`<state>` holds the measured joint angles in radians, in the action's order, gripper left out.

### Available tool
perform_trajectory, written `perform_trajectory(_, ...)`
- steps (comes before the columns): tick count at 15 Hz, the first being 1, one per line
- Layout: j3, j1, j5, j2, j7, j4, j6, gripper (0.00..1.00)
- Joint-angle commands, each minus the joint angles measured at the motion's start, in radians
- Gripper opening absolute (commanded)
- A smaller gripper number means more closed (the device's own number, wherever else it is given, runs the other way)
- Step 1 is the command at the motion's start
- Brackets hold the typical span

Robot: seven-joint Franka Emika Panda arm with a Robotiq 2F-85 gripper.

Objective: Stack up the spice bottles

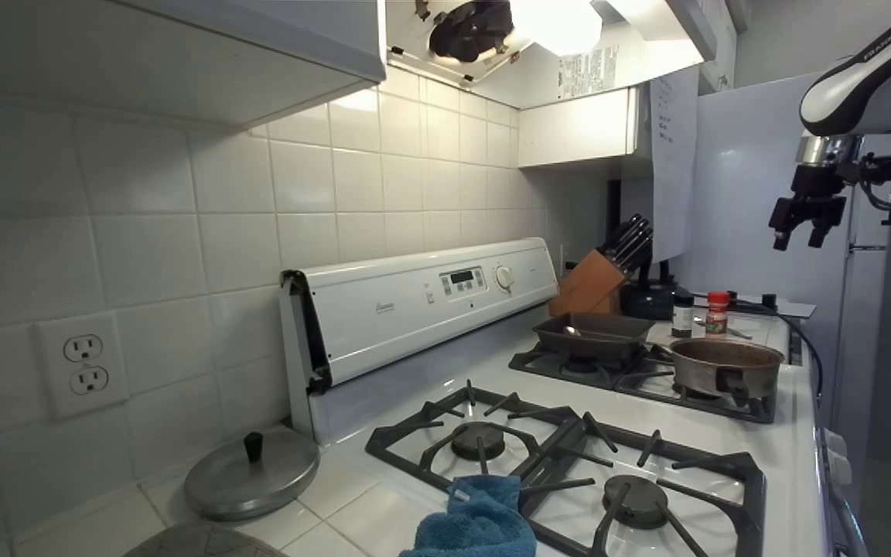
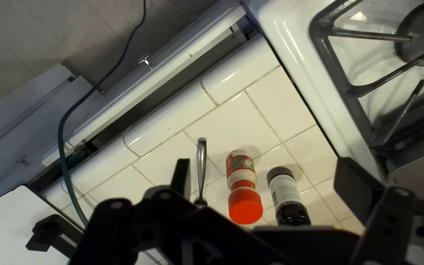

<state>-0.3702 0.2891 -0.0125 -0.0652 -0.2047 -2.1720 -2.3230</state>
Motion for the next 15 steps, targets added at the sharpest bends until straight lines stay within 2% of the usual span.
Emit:
perform_trajectory(1, -0.006, 0.025, 0.086, 0.138, -0.058, 0.151, 0.060, 1.00)
perform_trajectory(7, 0.027, 0.082, 0.154, 0.308, -0.105, 0.294, 0.016, 1.00)
perform_trajectory(15, 0.120, 0.169, 0.247, 0.465, -0.180, 0.456, 0.016, 1.00)
